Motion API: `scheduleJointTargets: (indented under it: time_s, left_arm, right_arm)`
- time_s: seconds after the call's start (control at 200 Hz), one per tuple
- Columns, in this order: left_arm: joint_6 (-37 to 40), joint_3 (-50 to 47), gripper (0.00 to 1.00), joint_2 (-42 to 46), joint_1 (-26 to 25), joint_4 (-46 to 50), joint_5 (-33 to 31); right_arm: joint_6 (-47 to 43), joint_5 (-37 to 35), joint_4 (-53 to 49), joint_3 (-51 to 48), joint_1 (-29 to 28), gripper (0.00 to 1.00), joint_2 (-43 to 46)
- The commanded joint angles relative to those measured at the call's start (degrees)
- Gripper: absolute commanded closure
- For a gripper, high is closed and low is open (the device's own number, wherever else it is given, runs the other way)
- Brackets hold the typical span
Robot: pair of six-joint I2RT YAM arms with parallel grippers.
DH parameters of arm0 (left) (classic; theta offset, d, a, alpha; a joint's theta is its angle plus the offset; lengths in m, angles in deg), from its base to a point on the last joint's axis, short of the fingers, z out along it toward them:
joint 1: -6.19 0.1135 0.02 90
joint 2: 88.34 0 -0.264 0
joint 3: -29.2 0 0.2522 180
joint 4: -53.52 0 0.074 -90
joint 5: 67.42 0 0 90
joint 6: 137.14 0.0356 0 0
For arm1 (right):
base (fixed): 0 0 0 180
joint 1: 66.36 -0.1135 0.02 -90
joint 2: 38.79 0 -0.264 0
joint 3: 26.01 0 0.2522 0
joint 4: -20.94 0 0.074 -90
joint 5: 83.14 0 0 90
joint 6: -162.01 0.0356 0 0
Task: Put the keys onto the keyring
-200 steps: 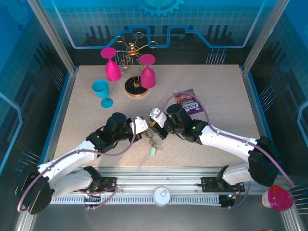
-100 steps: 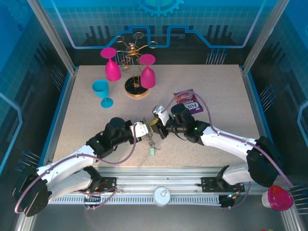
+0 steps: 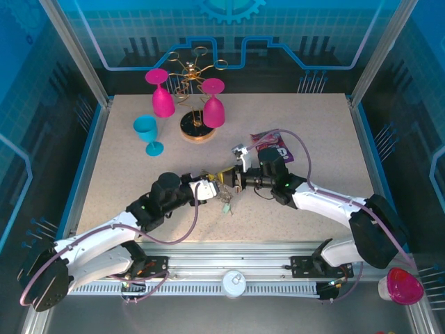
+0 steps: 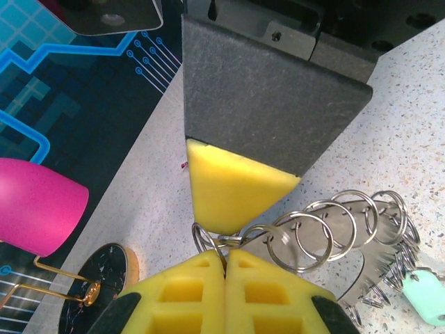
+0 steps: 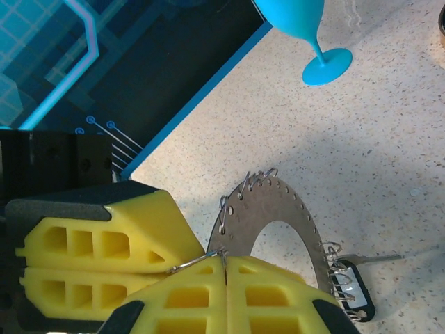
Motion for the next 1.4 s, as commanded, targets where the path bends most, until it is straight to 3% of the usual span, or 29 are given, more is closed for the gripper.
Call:
scheduleJointTargets:
  time_s: [0.0,0.325,0.871,1.016,1.176,1.396]
  left_arm:
    - [0.7,-1.4,1.0,1.1,-1.4,-1.3,3.0]
    - [-0.5,-2.3,1.0,1.9,-1.4,-3.2,2.2]
    - [-2.3,-2.8,1.0,2.2,-1.2,-5.4,1.0]
    - [-2.4,-2.8,1.0,2.1,-1.2,-5.4,0.8]
    - [-2.5,-2.8,1.0,2.0,-1.2,-5.3,0.9]
    - [-2.8,-2.9,1.0,1.9,-1.2,-5.3,0.8]
  right_arm:
    - [3.9,-0.7,8.0,0.2,2.4,1.0,-0.9]
    - [0.0,6.8,2.9,1.7,3.1,1.0,-1.4]
    - [-2.3,6.5,-0.5,1.2,2.5,1.0,-1.0]
    - [-2.5,5.6,-1.4,1.4,2.4,0.82,-0.8]
    - [-2.8,4.8,-1.9,1.2,2.4,0.68,-0.3]
    - [-3.9,4.7,-2.3,1.0,2.5,0.67,0.7]
